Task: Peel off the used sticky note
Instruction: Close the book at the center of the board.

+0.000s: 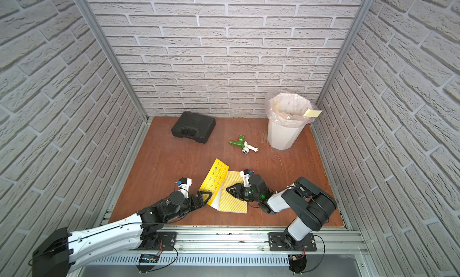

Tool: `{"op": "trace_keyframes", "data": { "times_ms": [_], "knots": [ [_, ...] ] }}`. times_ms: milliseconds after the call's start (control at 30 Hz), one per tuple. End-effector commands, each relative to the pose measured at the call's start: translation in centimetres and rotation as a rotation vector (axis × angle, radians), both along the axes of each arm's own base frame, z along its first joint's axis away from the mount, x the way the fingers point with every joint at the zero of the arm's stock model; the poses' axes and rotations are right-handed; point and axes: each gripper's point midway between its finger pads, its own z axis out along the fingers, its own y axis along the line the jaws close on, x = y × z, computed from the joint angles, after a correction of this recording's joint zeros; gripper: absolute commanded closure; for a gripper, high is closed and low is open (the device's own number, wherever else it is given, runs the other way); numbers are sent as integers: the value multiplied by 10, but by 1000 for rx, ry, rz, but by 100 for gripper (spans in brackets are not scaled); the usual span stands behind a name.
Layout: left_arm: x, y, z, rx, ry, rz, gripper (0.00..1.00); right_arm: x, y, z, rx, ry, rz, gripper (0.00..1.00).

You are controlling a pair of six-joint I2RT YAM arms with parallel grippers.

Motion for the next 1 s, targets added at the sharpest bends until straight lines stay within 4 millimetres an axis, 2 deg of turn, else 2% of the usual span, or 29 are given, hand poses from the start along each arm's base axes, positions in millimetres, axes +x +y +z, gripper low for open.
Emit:
{"op": "trace_keyframes", "data": {
  "times_ms": [0,233,533,733,967],
  "knots": [
    [13,-27,37,-52,-112,-86,2,-13,-17,-18,-85,65,-27,60],
    [20,-70,56,-78,-126,-227,2,-13,-43,9,-178,0,-68,54],
    [27,-112,53,-79,-95,-353,2,-24,-113,64,-340,-144,-237,51],
    [32,-139,31,-90,-31,-414,2,-35,-136,93,-360,-216,-293,50],
    [40,-155,-8,-84,72,-422,2,-37,-139,109,-363,-273,-282,48]
  ]
}}
